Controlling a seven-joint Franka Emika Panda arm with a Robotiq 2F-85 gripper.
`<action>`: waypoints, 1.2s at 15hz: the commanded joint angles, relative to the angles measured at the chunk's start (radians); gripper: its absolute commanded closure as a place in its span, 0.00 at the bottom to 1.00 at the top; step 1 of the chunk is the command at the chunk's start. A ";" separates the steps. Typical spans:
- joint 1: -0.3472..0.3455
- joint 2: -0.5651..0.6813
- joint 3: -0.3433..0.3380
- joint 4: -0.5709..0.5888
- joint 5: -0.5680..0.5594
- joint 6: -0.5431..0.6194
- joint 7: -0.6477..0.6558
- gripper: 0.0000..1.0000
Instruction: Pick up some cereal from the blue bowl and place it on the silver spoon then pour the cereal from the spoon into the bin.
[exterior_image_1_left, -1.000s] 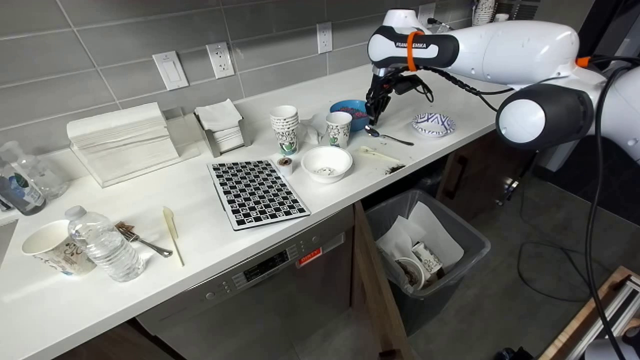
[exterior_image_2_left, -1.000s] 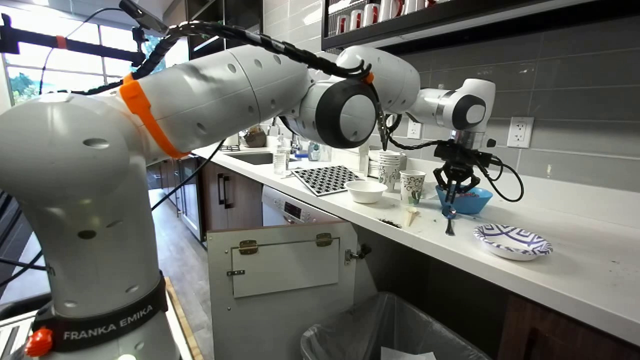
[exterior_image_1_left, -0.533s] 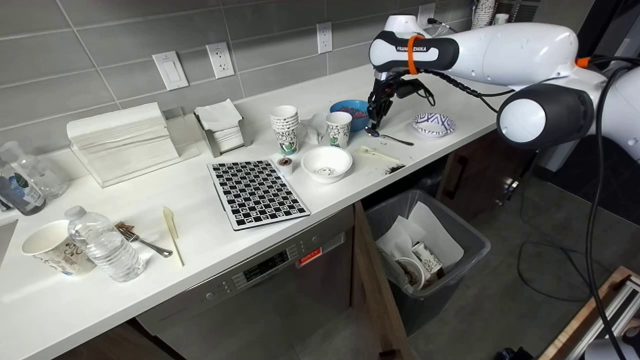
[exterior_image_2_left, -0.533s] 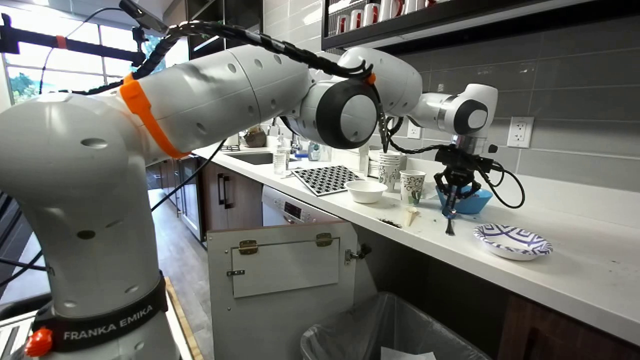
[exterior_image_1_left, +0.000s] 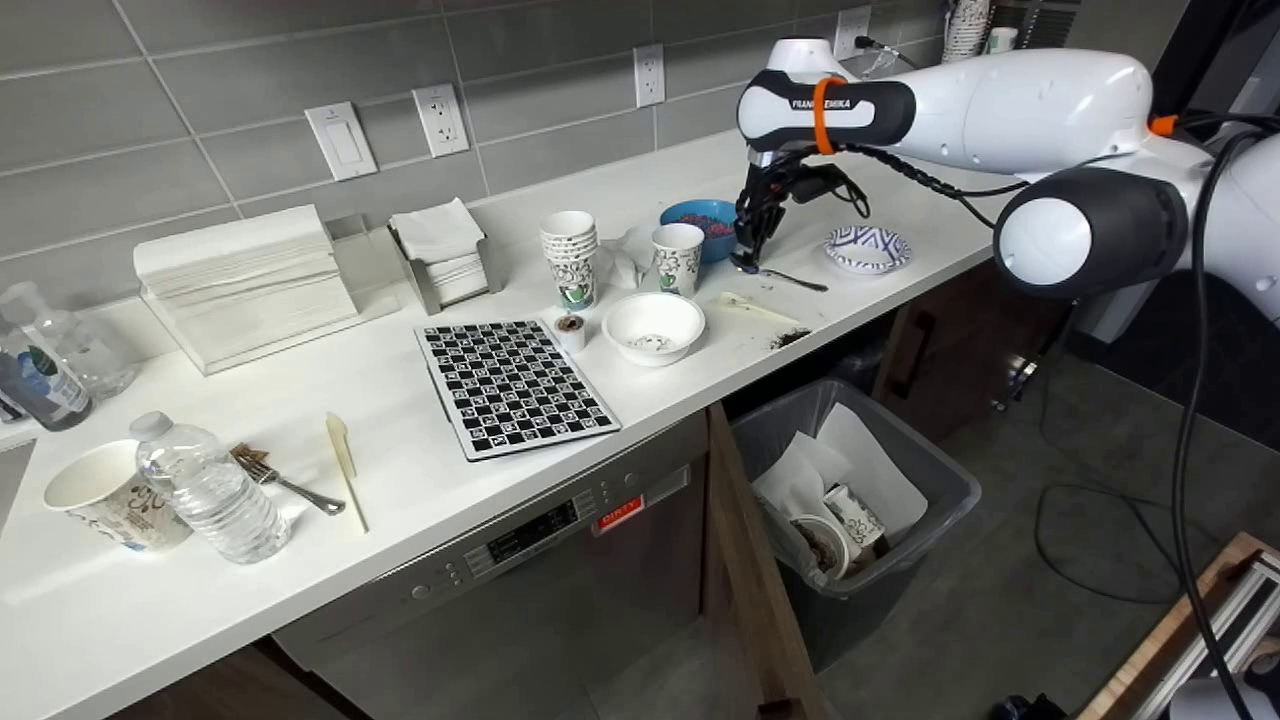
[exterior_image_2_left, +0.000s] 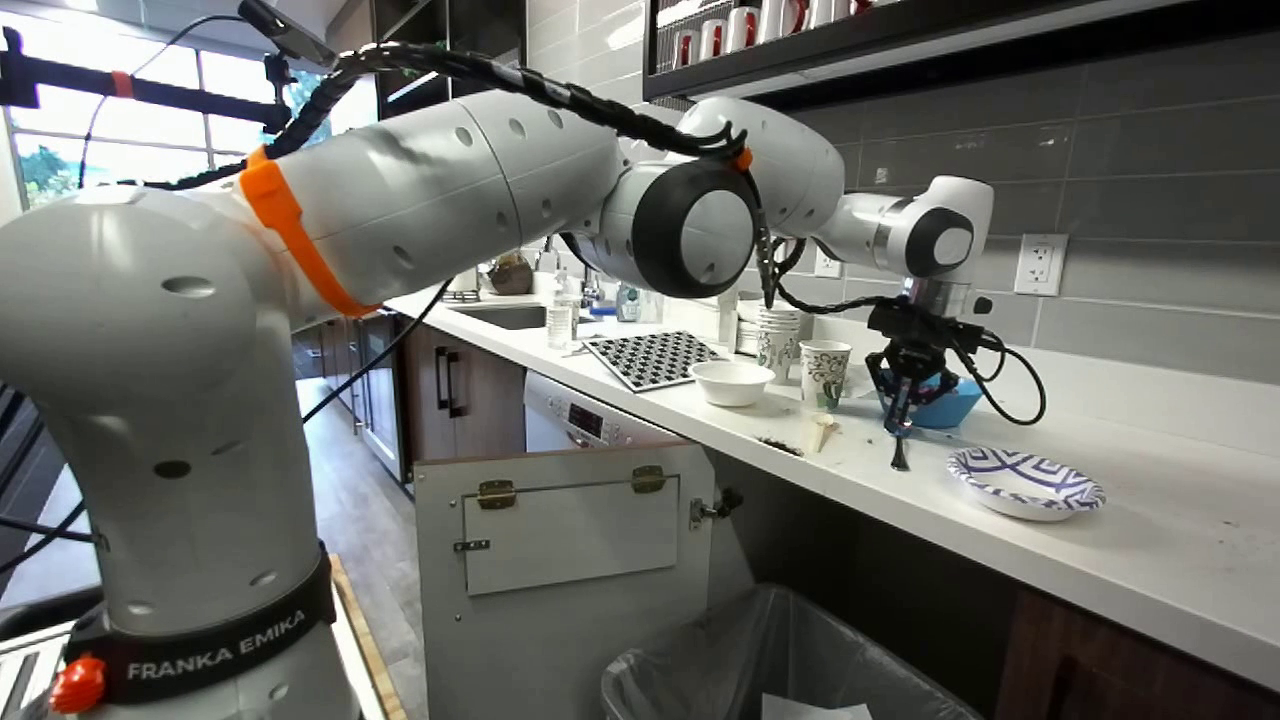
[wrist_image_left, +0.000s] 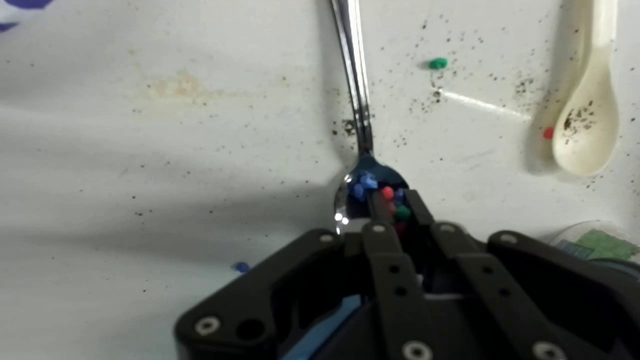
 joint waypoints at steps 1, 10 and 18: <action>-0.003 -0.007 0.004 -0.030 0.008 0.042 0.004 0.97; -0.005 -0.011 0.004 -0.058 0.008 0.094 0.001 0.97; -0.006 -0.016 0.005 -0.071 0.008 0.099 -0.001 0.97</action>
